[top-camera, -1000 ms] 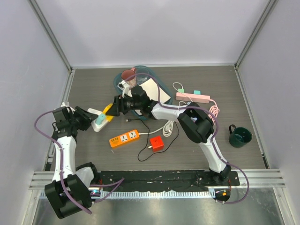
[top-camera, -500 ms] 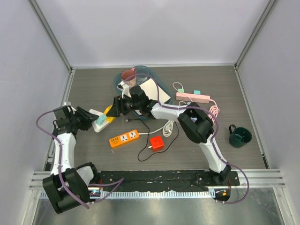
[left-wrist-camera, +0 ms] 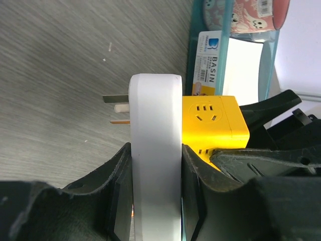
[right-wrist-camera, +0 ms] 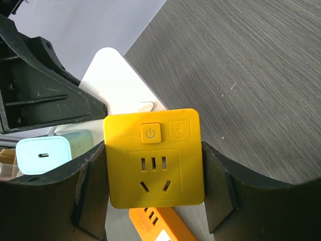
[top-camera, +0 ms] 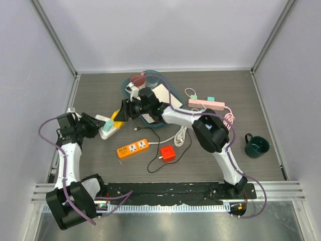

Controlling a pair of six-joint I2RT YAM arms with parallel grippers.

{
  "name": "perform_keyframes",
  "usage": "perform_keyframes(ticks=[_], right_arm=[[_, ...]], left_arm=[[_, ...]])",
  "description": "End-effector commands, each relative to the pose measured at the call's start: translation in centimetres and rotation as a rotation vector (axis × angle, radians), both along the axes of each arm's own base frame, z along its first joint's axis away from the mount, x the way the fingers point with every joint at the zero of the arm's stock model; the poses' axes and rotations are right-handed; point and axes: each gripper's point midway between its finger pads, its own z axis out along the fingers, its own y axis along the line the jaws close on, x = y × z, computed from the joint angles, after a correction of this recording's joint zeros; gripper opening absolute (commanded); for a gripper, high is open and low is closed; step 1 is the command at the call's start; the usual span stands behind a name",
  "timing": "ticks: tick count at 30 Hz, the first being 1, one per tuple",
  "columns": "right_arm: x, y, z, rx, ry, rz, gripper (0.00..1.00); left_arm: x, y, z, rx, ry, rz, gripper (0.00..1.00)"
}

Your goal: Pull the plug off the socket

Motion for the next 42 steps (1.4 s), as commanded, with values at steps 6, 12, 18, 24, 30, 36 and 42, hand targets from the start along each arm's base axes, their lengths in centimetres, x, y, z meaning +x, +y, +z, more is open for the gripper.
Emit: perform_keyframes(ticks=[6,12,18,24,30,36,42], right_arm=[[2.2,-0.1,10.6,0.223,-0.150,-0.006,0.01],[1.5,0.4,10.9,0.077,-0.302,-0.043,0.01],[3.0,-1.5,12.9,0.195,-0.255,-0.097,0.01],[4.5,-3.1,12.5,0.236,-0.174,-0.101,0.01],[2.2,-1.4,11.5,0.086,-0.254,-0.078,0.01],[2.2,-1.4,13.0,0.074,-0.347,-0.090,0.01],[4.4,-3.3,14.1,0.212,-0.220,-0.108,0.01]], left_arm=[[-0.9,-0.2,-0.8,0.047,0.006,-0.039,0.00],[-1.0,0.0,-1.1,0.067,0.028,-0.034,0.00],[-1.0,0.0,-1.3,0.065,0.040,-0.037,0.00],[-1.2,0.3,-1.3,0.081,0.043,-0.020,0.00],[-1.2,0.2,-1.4,0.079,0.050,-0.024,0.00],[-1.2,0.3,-1.5,0.080,0.049,-0.021,0.00],[-1.1,0.2,-1.3,0.077,0.044,-0.023,0.00]])
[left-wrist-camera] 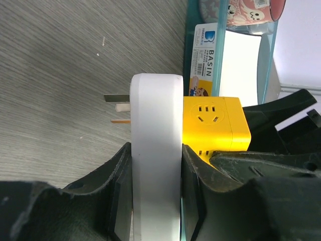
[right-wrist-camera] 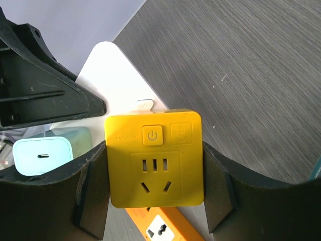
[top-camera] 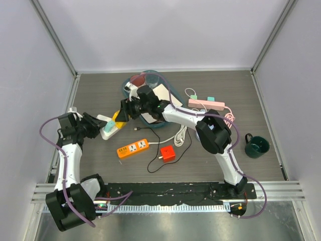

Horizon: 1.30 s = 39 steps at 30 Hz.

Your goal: Pull the plug off the socket

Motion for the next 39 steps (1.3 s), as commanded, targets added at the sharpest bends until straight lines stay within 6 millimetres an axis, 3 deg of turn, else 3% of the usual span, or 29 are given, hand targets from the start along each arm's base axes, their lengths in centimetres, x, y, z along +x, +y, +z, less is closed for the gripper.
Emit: perform_keyframes(ticks=[1,5,10,11,12,15,21,25,35,39], right_arm=[[5.4,-2.9,13.0,0.326,-0.130,-0.107,0.01],[6.0,-3.3,13.0,0.331,-0.113,-0.114,0.01],[4.7,-2.2,14.0,0.274,-0.191,-0.089,0.01],[3.6,-1.4,14.5,0.258,-0.220,-0.074,0.01],[3.7,-1.5,13.8,0.206,-0.235,-0.096,0.01],[3.2,-1.3,15.1,0.183,-0.323,-0.100,0.01],[4.4,-2.1,15.3,0.213,-0.298,-0.123,0.01],[6.6,-4.4,14.8,0.322,-0.178,-0.160,0.01],[5.6,-4.5,15.7,0.348,-0.160,-0.118,0.01],[6.2,-4.6,14.9,0.301,-0.164,-0.160,0.01]], left_arm=[[-1.1,0.8,-1.6,0.076,0.056,-0.001,0.00],[-1.1,0.6,-1.8,0.065,0.061,-0.008,0.00],[-1.0,0.7,-1.9,0.066,0.061,-0.007,0.00],[-1.0,0.7,-1.9,0.065,0.064,-0.007,0.00],[-1.0,0.7,-2.0,0.064,0.067,-0.007,0.00],[-0.9,0.7,-2.0,0.066,0.066,-0.006,0.00],[-1.0,0.8,-2.0,0.068,0.067,-0.004,0.00],[-1.0,0.8,-1.9,0.068,0.065,-0.002,0.00],[-1.0,0.6,-1.7,0.067,0.056,-0.012,0.00],[-1.1,0.8,-0.9,0.088,0.044,-0.009,0.00]])
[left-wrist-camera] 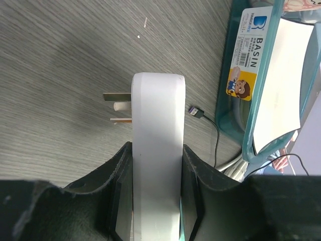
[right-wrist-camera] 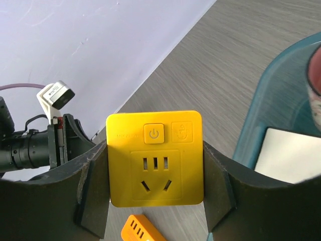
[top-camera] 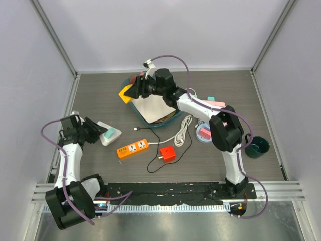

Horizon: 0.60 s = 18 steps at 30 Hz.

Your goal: Pull the plug off the socket

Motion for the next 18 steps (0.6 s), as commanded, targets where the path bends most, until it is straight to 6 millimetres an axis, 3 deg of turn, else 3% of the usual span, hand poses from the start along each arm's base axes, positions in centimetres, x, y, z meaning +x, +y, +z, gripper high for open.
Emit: perform_keyframes(ticks=[1,3,10,12,16,18], right_arm=[[-1.4,1.0,6.3,0.063,-0.116,0.005,0.01],[-1.5,1.6,4.7,0.026,-0.082,0.002,0.01],[-2.8,5.1,1.9,-0.022,-0.017,0.002,0.01],[-3.0,5.5,0.9,-0.053,0.001,-0.023,0.02],[-2.7,5.8,-1.9,-0.120,0.037,-0.102,0.04],[-3.4,6.6,-2.9,-0.119,0.072,-0.085,0.04]], left_arm=[[0.5,0.5,2.6,0.052,-0.075,-0.002,0.00],[0.2,1.1,3.3,0.072,-0.081,0.044,0.00],[-0.8,4.1,7.2,0.200,-0.189,0.241,0.00],[-1.4,4.9,7.1,0.259,-0.149,0.251,0.00],[-1.1,6.6,9.2,0.403,-0.143,0.279,0.00],[-1.3,7.5,9.4,0.451,-0.113,0.309,0.00]])
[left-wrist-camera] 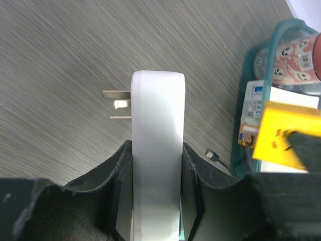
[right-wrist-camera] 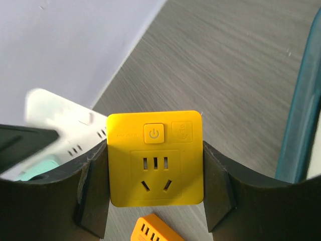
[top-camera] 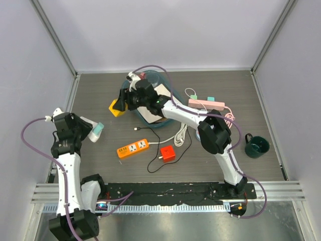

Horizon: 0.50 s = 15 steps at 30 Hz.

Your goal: Pull the plug off the socket

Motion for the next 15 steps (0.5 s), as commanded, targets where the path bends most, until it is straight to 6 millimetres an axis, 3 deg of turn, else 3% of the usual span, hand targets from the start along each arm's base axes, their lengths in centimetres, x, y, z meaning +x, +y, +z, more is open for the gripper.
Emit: perform_keyframes(ticks=[1,6,12,15], right_arm=[[0.0,1.4,0.6,0.023,0.011,-0.042,0.04],[-0.7,2.9,-1.4,0.019,0.057,-0.020,0.08],[-0.8,3.3,-4.2,0.009,0.129,-0.029,0.12],[-1.1,3.7,-5.4,0.012,0.169,-0.019,0.13]], left_arm=[[0.3,2.8,3.1,0.162,-0.012,0.086,0.00],[0.5,1.6,2.4,0.128,-0.053,0.039,0.00],[0.7,0.5,2.6,0.121,-0.070,-0.019,0.00],[1.1,-1.3,2.5,0.078,-0.102,-0.107,0.00]])
